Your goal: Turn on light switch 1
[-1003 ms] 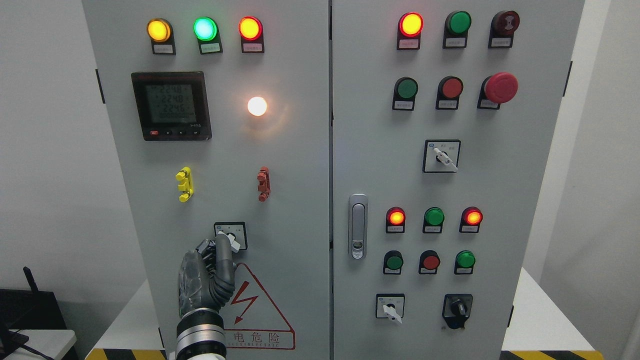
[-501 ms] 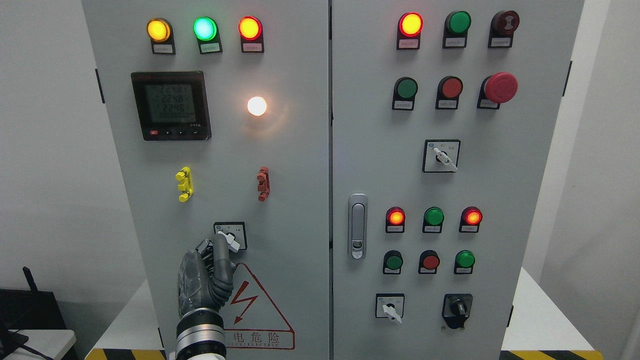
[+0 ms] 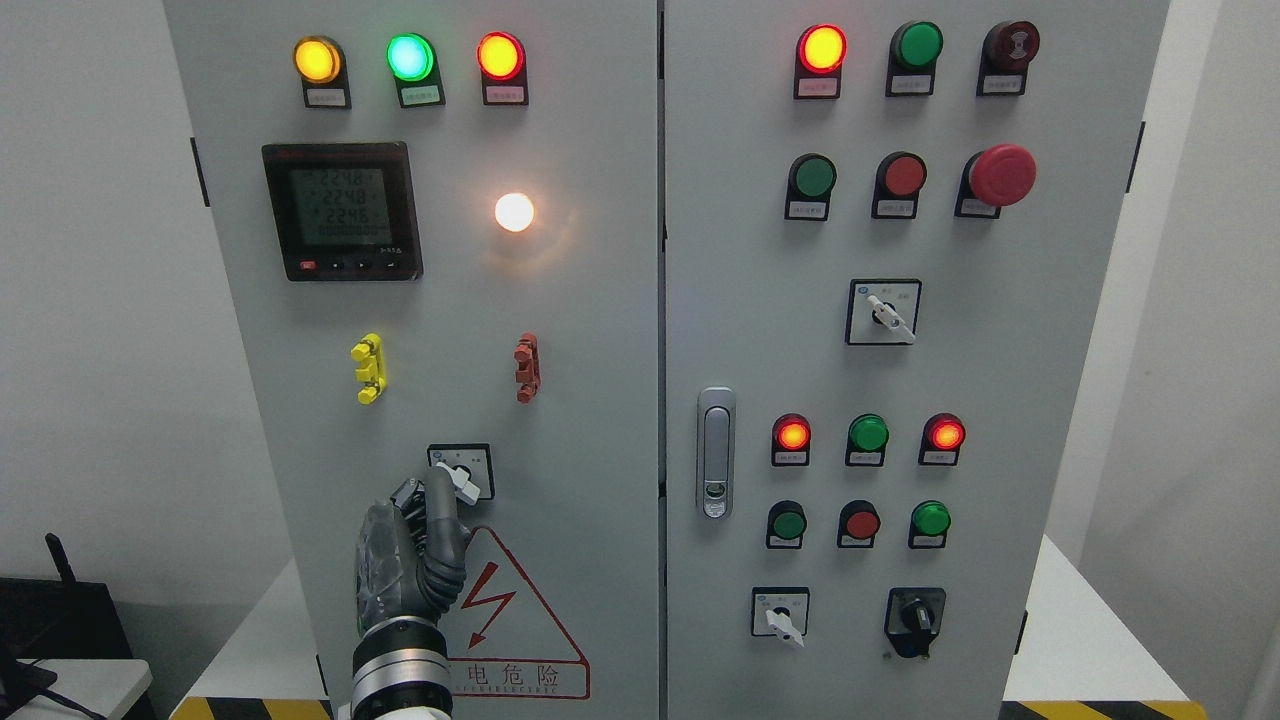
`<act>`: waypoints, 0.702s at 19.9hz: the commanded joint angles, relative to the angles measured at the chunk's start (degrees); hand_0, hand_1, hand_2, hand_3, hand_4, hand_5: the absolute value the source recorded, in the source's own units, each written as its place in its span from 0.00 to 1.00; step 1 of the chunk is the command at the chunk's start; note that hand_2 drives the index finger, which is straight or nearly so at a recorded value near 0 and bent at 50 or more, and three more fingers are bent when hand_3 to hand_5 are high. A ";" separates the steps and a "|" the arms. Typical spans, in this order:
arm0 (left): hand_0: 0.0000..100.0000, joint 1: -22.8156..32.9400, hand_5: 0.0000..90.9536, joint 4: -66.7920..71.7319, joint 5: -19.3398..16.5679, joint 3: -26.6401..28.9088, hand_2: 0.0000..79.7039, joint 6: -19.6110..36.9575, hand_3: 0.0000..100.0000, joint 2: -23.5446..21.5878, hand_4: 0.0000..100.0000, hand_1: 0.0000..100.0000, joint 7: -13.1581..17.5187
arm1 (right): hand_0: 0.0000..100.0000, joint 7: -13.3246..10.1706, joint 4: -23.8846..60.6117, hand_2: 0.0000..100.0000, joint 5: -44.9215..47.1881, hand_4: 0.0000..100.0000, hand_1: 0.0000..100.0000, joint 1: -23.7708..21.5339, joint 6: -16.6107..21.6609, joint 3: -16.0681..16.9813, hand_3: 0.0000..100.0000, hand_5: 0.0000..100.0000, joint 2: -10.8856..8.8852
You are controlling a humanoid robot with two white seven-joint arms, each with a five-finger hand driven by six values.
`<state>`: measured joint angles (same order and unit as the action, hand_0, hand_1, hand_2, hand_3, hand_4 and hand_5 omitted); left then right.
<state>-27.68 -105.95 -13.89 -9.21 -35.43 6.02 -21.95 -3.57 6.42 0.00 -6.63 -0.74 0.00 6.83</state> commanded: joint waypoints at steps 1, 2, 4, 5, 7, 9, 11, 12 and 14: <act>0.45 0.09 0.97 -0.14 0.01 -0.01 0.54 0.18 0.88 0.05 0.89 0.00 0.06 | 0.12 -0.03 0.00 0.00 1.41 0.00 0.39 0.04 -0.05 -0.97 0.00 0.00 0.02; 0.41 0.09 0.97 -0.14 0.01 -0.01 0.54 0.18 0.88 -0.04 0.89 0.00 0.06 | 0.12 -0.03 0.00 0.00 1.41 0.00 0.39 0.04 -0.05 -0.97 0.00 0.00 0.02; 0.37 0.17 0.97 -0.14 0.01 -0.01 0.54 0.27 0.88 -0.04 0.89 0.00 0.06 | 0.12 -0.03 0.00 0.00 1.41 0.00 0.39 0.04 -0.05 -0.97 0.00 0.00 0.02; 0.35 0.26 0.97 -0.23 0.01 -0.01 0.54 0.36 0.88 -0.04 0.89 0.00 0.06 | 0.12 -0.03 0.00 0.00 1.41 0.00 0.39 -0.05 0.03 -0.97 0.00 0.00 0.02; 0.34 0.53 0.97 -0.23 0.01 -0.01 0.54 0.36 0.88 -0.13 0.89 0.00 0.06 | 0.12 -0.03 0.00 0.00 1.41 0.00 0.39 -0.05 -0.05 -0.97 0.00 0.00 0.02; 0.34 0.61 0.97 -0.23 0.01 -0.01 0.54 0.44 0.88 -0.13 0.89 0.00 0.06 | 0.12 -0.03 0.00 0.00 1.41 0.00 0.39 -0.05 0.03 -0.97 0.00 0.00 0.02; 0.33 0.70 0.97 -0.31 0.01 -0.01 0.54 0.45 0.88 -0.13 0.89 0.00 0.06 | 0.12 -0.03 0.00 0.00 1.41 0.00 0.39 -0.05 -0.05 -0.97 0.00 0.00 -0.06; 0.33 0.88 0.97 -0.31 0.01 -0.01 0.54 0.45 0.88 -0.13 0.89 0.00 0.06 | 0.12 -0.03 0.00 0.00 1.41 0.00 0.39 -0.05 0.03 -0.97 0.00 0.00 -0.06; 0.33 0.96 0.97 -0.31 0.01 -0.01 0.54 0.53 0.88 -0.13 0.89 0.00 0.06 | 0.12 -0.03 0.00 0.00 1.41 0.00 0.39 -0.05 0.03 -0.97 0.00 0.00 0.02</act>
<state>-27.10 -106.13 -13.89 -9.23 -34.87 5.96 -21.90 -3.57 6.42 0.00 -6.64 -0.74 0.00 6.83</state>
